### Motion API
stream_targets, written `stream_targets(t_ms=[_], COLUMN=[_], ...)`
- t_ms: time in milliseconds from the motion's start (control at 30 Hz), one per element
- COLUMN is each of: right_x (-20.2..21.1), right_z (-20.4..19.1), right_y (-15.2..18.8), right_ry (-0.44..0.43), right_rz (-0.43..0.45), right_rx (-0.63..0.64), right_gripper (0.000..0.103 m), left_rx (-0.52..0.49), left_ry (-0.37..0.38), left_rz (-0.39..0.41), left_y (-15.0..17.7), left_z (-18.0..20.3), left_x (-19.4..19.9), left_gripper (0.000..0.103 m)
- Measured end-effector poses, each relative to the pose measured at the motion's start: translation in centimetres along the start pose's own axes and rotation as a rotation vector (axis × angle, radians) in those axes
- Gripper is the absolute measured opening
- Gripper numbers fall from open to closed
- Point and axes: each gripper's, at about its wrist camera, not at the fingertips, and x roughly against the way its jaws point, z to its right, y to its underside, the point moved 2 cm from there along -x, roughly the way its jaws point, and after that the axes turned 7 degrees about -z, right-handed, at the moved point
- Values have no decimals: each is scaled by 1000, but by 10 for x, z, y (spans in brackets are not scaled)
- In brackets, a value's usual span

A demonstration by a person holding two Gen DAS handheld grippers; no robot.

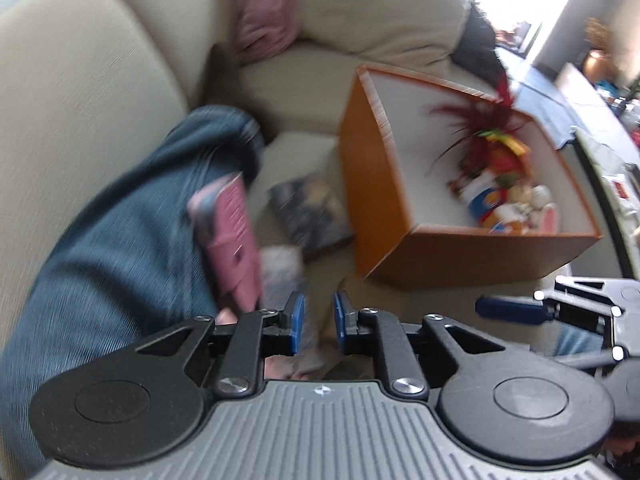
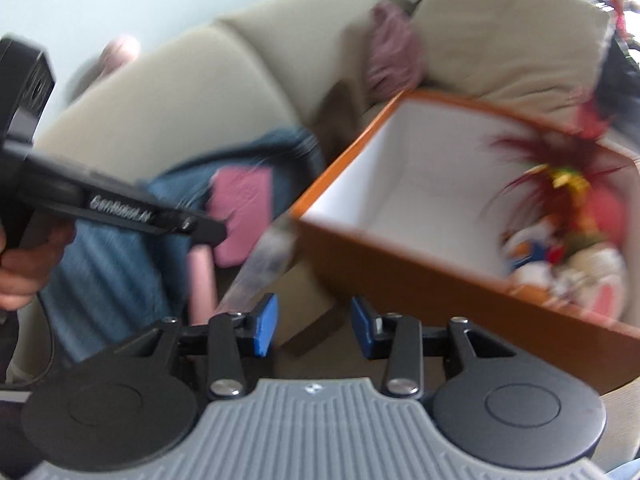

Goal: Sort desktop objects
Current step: 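Open the left tool to release the feathered toy into the box, then grasp the pink card wallet with the left tool while the right grasps a black case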

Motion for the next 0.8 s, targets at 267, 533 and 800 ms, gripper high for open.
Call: stream_targets(t_ms=[267, 533, 800], right_x=[-36, -53, -66], right_z=[-32, -52, -60], right_y=[7, 15, 14], right_ry=[-14, -16, 9], right_rz=[-88, -146, -177], right_rx=[41, 94, 114], right_gripper=[44, 49, 49], left_rx=[-1, 9, 17], left_ry=[-48, -51, -92], left_rz=[-16, -21, 0], left_y=[15, 18, 16], left_z=[-5, -2, -6], left_x=[-18, -22, -18], left_gripper=[20, 20, 22])
